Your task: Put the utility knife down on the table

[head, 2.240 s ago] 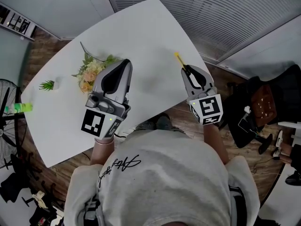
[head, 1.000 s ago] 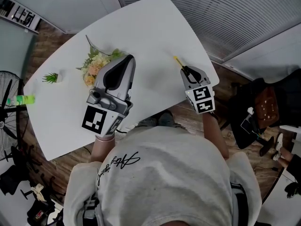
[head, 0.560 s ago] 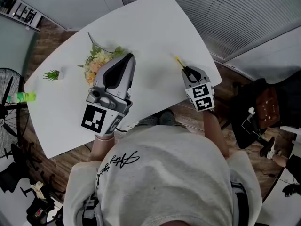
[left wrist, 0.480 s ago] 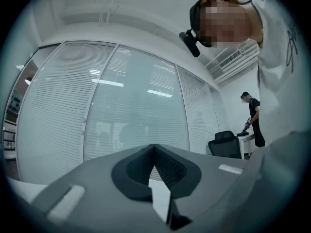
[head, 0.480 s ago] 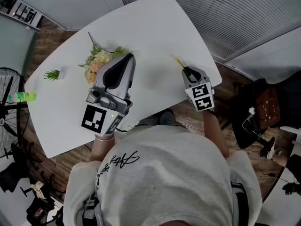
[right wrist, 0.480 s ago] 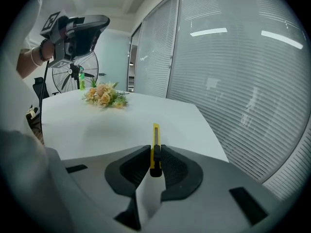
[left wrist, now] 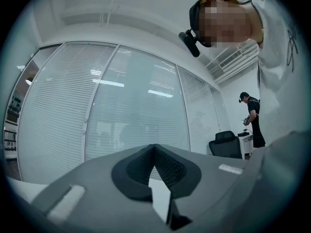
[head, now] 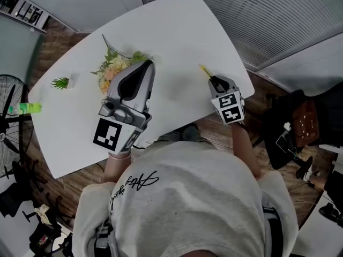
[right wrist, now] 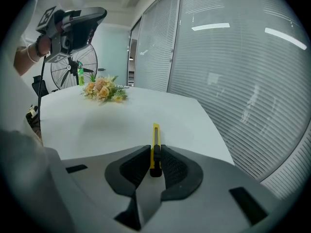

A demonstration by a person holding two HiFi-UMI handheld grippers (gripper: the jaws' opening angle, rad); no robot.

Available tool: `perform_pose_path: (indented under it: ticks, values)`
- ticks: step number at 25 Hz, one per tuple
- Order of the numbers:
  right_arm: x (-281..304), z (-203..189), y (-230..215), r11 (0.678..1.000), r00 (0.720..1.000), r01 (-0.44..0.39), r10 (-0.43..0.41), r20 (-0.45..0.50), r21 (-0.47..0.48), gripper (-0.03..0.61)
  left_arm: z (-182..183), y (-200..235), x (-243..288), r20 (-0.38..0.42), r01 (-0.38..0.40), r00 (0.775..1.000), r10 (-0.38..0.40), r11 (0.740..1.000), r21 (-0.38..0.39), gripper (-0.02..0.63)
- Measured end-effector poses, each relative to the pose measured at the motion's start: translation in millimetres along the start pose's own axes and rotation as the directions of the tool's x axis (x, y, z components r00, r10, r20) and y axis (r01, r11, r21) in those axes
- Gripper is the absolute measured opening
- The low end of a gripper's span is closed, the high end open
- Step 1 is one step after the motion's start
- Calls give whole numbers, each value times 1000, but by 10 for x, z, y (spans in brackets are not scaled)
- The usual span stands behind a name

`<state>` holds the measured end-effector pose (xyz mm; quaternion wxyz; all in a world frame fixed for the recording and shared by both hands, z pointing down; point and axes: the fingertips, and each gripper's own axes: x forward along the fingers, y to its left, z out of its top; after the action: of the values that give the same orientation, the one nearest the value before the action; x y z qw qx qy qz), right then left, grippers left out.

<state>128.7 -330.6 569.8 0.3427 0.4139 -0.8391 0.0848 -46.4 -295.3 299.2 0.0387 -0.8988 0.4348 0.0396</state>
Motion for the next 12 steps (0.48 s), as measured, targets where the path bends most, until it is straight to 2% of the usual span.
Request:
perform_pose_path:
  ticks: [6,12]
  values:
    - [54,-31,-8,1000,999,0,0,-38,-18,64,-13,29,-10,-3,-6,1000,6,1000,-6,-8]
    - [49,-40,-21,1000,999,-14,14,-46,8,66,-9,24,-12,-4,-7,1000,7,1000,-4,-8]
